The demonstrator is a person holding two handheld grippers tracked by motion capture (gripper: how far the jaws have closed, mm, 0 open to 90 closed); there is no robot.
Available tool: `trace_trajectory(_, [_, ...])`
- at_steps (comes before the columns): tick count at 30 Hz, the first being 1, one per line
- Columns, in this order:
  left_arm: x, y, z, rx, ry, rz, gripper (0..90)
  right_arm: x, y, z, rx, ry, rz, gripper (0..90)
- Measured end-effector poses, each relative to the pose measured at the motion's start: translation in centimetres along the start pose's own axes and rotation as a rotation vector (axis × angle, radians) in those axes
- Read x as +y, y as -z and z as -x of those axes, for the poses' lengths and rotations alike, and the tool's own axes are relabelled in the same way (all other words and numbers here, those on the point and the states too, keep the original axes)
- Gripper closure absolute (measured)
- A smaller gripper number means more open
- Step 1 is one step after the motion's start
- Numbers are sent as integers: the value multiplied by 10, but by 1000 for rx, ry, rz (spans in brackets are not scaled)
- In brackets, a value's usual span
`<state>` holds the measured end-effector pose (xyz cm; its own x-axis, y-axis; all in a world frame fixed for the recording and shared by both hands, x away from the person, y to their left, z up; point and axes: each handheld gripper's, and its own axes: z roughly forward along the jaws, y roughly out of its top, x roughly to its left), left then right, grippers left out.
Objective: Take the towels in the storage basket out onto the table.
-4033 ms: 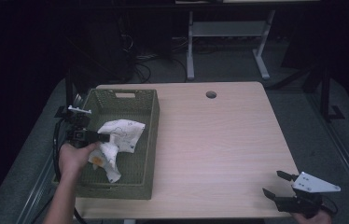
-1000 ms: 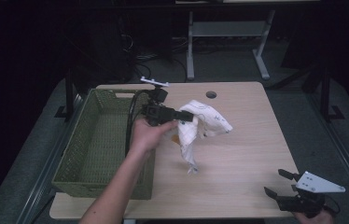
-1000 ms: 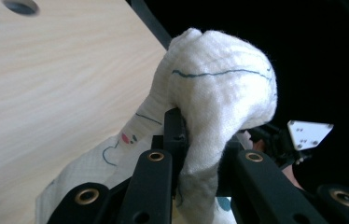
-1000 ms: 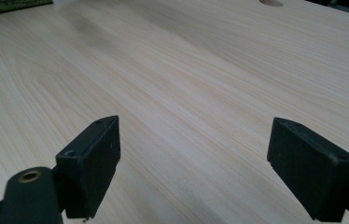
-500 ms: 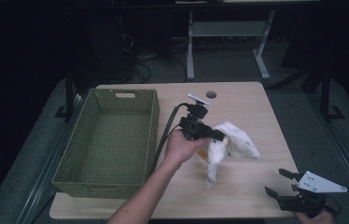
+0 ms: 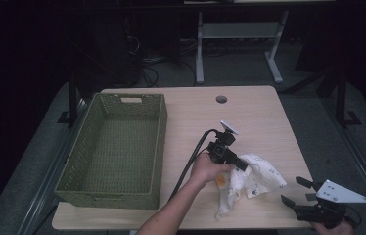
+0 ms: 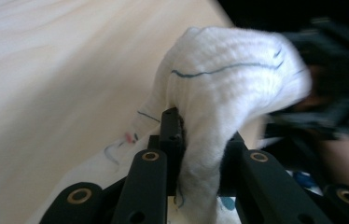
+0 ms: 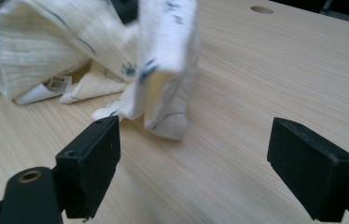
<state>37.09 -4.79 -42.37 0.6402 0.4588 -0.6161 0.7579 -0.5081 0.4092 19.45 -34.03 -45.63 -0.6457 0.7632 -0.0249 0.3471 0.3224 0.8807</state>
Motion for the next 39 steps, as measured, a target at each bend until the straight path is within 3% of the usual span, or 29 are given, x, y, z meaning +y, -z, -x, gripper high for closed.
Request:
trace_trajectory(1, [0, -4, -6, -5, 14, -3, 754, 0, 0, 0, 1, -1, -2, 169])
trace_trajectory(4, [2, -10, -15, 70, 6, -37, 645, 0, -1, -1, 6, -1, -5, 169])
trace_trajectory(6, [3, -9, -19, 90, 15, -28, 544, 0, -2, -2, 8, 1, -11, 169])
trace_trajectory(11, [3, 7, -15, 128, -21, 50, 385, 0, -3, -4, 13, 11, -14, 170])
trace_trajectory(16, [-4, 26, -2, 119, -70, 112, 368, 1, -5, -8, 34, 24, -37, 195])
trace_trajectory(18, [-9, 34, 2, 95, -79, 135, 360, 1, -6, -9, 35, 33, -44, 195])
trace_trajectory(27, [-43, 63, 13, 46, -119, 244, 334, 12, -12, -12, 84, 54, -65, 219])
trace_trajectory(28, [-51, 67, 14, 58, -130, 252, 334, 14, -13, -13, 93, 52, -64, 224])
trace_trajectory(33, [-66, 68, 14, 36, -132, 289, 302, 19, -19, -14, 127, 81, -93, 235])
trace_trajectory(39, [-79, 64, 12, 22, -169, 283, 301, 26, -26, -10, 183, 104, -117, 303])
